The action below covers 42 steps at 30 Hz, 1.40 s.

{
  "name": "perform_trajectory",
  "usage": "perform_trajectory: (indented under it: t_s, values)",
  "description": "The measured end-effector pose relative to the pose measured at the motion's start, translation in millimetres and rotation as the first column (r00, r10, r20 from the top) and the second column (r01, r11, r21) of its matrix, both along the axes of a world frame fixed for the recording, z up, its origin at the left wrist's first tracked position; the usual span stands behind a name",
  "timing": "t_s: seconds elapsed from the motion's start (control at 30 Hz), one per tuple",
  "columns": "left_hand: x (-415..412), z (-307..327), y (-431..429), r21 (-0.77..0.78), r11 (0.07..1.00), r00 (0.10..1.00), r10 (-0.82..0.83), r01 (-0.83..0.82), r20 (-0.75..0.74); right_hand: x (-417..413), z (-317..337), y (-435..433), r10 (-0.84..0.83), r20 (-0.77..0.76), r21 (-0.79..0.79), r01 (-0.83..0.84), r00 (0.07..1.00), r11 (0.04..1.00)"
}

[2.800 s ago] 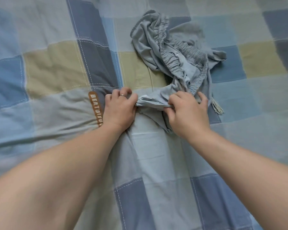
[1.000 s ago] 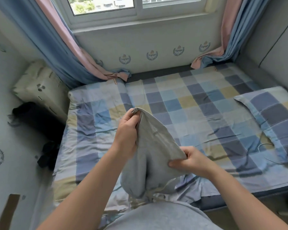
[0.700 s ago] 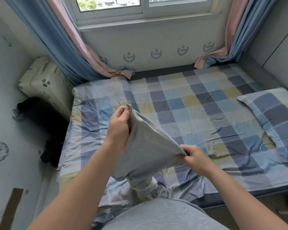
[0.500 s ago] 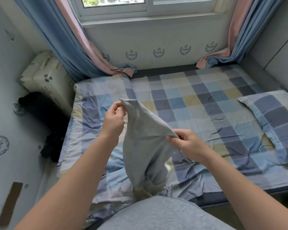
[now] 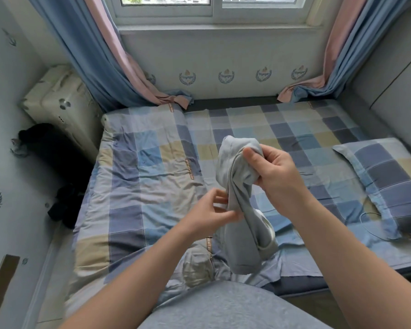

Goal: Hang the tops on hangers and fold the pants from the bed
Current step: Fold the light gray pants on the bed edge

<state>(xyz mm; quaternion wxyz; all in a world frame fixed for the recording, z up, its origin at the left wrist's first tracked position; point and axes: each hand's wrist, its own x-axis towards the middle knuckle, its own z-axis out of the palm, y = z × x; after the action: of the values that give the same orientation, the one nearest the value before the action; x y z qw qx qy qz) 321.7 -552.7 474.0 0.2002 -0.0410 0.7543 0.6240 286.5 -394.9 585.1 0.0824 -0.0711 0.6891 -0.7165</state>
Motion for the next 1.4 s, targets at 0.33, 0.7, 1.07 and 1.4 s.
perform_trajectory:
  t_s: [0.33, 0.7, 1.07, 1.4]
  values:
    - [-0.4, -35.9, -6.1, -0.376, 0.924, 0.996, 0.04, -0.068, -0.082, -16.0, -4.6, 12.5, -0.156, 0.039, -0.211, 0.161, 0.987, 0.964]
    - [-19.9, 28.5, -28.9, 0.12, 0.917, 0.922, 0.387, -0.381, -0.024, 1.3, -78.3, 26.6, 0.148, 0.0, 0.336, -0.14, 0.989, 0.931]
    - [-25.5, 76.5, -37.8, 0.482, 0.719, 0.854, 0.502, -0.5, 0.137, 38.1, -137.8, 10.3, 0.393, -0.062, 0.619, -0.273, 0.918, 0.736]
    - [-13.2, 48.6, -47.4, 0.391, 0.818, 0.906, 0.393, -0.422, 0.156, 0.1, -67.2, -11.0, 0.259, -0.267, 0.525, -0.085, 0.928, 0.847]
